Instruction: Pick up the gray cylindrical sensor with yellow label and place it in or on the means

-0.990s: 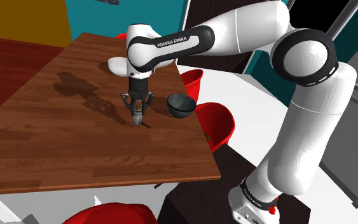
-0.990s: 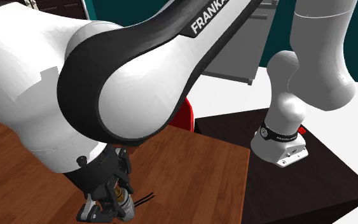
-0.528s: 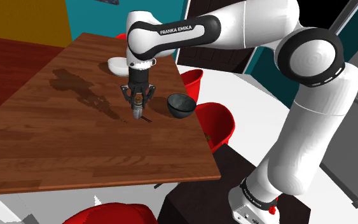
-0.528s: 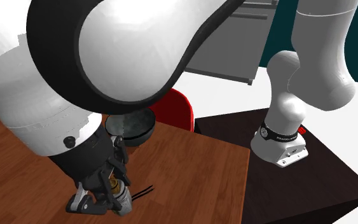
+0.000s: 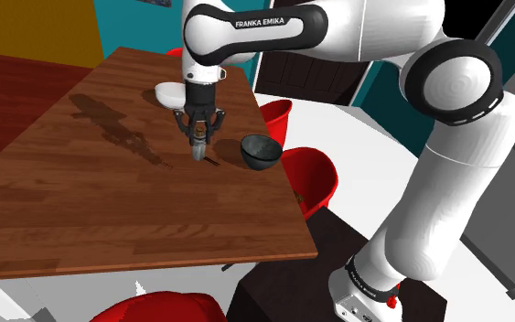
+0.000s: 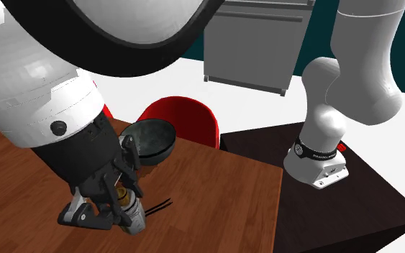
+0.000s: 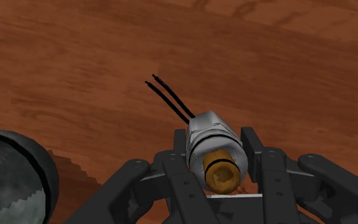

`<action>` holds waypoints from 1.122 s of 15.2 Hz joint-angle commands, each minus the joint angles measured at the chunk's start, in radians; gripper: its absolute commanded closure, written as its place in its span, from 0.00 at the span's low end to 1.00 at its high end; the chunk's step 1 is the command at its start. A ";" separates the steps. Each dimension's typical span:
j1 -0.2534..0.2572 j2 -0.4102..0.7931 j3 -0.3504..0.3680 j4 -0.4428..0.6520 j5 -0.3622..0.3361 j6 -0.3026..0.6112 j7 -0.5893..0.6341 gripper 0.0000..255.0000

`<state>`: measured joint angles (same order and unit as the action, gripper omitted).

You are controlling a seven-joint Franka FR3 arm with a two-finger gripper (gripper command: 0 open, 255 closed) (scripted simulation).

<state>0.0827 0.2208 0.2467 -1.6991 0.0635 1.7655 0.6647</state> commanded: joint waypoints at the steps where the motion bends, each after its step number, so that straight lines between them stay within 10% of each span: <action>1: -0.002 -0.005 0.000 0.021 0.001 -0.027 -0.001 1.00; 17: -0.173 -0.091 -0.125 -0.025 -0.011 -0.087 -0.290 1.00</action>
<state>-0.0758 0.1402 0.1334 -1.7142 0.0544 1.6798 0.4027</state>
